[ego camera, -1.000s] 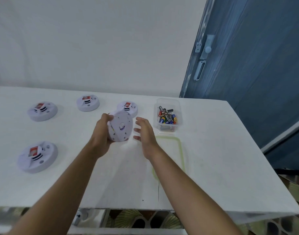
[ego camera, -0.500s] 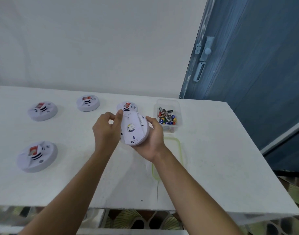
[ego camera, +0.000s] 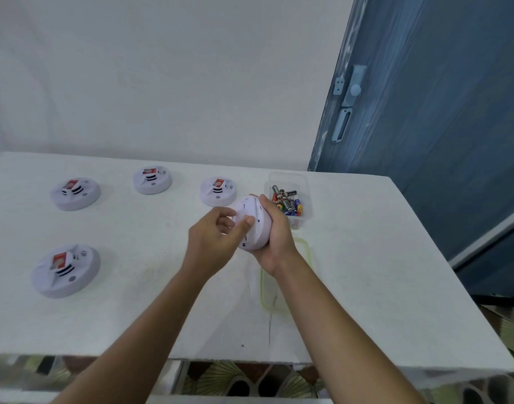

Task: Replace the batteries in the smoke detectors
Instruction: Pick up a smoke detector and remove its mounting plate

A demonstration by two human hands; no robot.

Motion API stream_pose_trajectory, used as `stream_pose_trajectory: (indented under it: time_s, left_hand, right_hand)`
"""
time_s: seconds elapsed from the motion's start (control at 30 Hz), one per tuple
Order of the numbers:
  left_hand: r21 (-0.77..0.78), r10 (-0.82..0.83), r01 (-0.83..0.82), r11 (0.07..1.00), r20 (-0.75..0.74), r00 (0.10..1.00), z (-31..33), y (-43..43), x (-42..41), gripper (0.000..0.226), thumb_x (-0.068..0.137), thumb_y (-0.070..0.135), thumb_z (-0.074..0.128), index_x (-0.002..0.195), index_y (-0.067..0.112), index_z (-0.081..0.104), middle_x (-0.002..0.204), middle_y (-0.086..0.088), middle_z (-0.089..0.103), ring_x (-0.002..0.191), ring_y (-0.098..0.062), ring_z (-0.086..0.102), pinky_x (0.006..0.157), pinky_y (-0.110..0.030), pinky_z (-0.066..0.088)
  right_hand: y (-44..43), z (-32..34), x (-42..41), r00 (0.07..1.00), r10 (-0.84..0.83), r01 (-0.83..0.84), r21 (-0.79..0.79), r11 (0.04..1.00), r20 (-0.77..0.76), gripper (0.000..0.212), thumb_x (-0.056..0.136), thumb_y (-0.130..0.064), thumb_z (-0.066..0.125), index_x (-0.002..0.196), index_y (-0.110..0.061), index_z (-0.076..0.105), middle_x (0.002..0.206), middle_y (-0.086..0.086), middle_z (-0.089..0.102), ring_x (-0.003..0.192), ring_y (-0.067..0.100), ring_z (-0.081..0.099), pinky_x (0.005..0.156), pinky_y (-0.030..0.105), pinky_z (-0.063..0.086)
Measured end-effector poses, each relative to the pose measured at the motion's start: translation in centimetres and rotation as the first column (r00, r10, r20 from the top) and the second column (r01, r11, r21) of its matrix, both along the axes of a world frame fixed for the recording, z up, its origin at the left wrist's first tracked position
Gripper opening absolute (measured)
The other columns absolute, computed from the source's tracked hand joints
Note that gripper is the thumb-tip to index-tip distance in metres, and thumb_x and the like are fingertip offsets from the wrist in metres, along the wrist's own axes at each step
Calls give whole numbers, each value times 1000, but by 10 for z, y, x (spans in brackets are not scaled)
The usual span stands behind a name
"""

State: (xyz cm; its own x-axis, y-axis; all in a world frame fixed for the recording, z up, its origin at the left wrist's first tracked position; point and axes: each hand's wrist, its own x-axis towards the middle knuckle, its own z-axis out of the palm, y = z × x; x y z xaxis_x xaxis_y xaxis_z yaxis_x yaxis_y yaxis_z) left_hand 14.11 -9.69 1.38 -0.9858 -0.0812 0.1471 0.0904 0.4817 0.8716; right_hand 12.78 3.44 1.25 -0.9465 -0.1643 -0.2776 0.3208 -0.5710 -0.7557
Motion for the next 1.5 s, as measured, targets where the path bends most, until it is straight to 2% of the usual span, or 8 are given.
stream_pose_trajectory:
  time_s: [0.1, 0.27, 0.83, 0.97, 1.17, 1.3, 1.43, 1.5]
  left_hand:
    - [187, -28, 0, 982, 147, 989, 0, 6, 0, 46, 72, 56, 76, 106, 28, 64, 92, 10, 70, 84, -4, 68, 74, -22, 52]
    - [392, -100, 0, 920, 235, 967, -1, 5, -7, 56, 58, 54, 81, 102, 21, 70, 95, 0, 73, 89, -18, 72, 86, -45, 58]
    - [608, -186, -15, 794, 265, 946, 9, 11, -3, 48, 71, 31, 69, 102, -5, 68, 97, -21, 73, 85, -33, 70, 84, -41, 58]
    - [621, -206, 0, 784, 260, 944, 11, 6, 0, 39, 81, 24, 65, 104, -8, 66, 91, -24, 70, 74, -28, 62, 69, -31, 55]
    - [549, -125, -78, 832, 322, 938, 1, -15, -4, 39, 84, 23, 65, 102, -11, 63, 82, -12, 55, 72, -24, 48, 67, -32, 48]
    - [706, -161, -254, 661, 464, 871, 1, -40, -9, 23, 86, 24, 57, 95, 4, 64, 85, -10, 57, 75, -23, 50, 70, -32, 45]
    - [876, -361, -293, 382, 434, 826, -12, -67, -14, 44, 84, 29, 53, 117, 1, 62, 106, -19, 63, 82, -28, 58, 65, -31, 52]
    - [815, -277, -274, 510, 457, 845, -17, -69, -16, 31, 93, 18, 55, 117, 0, 62, 105, -17, 65, 80, -24, 61, 58, -27, 55]
  right_hand:
    - [1, -1, 0, 997, -57, 60, 59, 996, -54, 15, 95, -39, 59, 95, -27, 67, 94, 3, 66, 84, 23, 64, 67, 31, 47]
    - [-4, 1, 2, 980, -140, 163, 160, 974, -141, 40, 78, -41, 63, 114, -23, 64, 107, 6, 65, 96, 25, 64, 67, 30, 51]
    - [-9, 5, 11, 921, -133, 242, 269, 932, -367, 32, 84, -32, 60, 114, -21, 65, 101, -6, 66, 95, 14, 64, 76, 32, 53]
    - [-10, 4, 12, 917, -147, 265, 294, 918, -370, 34, 79, -37, 64, 110, -25, 67, 101, -5, 68, 93, 17, 65, 80, 34, 53]
    - [-8, -4, 9, 927, -216, 315, 325, 892, -307, 28, 78, -38, 63, 104, -28, 70, 115, 0, 67, 115, 26, 64, 98, 40, 52]
    - [-5, -5, 6, 920, -292, 359, 266, 895, -260, 29, 68, -44, 70, 95, -32, 74, 118, 7, 68, 113, 28, 64, 98, 44, 49]
    - [1, -3, 3, 940, -285, 316, 166, 934, -185, 33, 71, -37, 67, 101, -25, 71, 105, 3, 66, 96, 23, 62, 85, 40, 47]
    - [1, -5, 3, 943, -288, 314, 163, 935, -167, 45, 63, -43, 72, 104, -25, 72, 109, 5, 67, 99, 24, 63, 88, 41, 48]
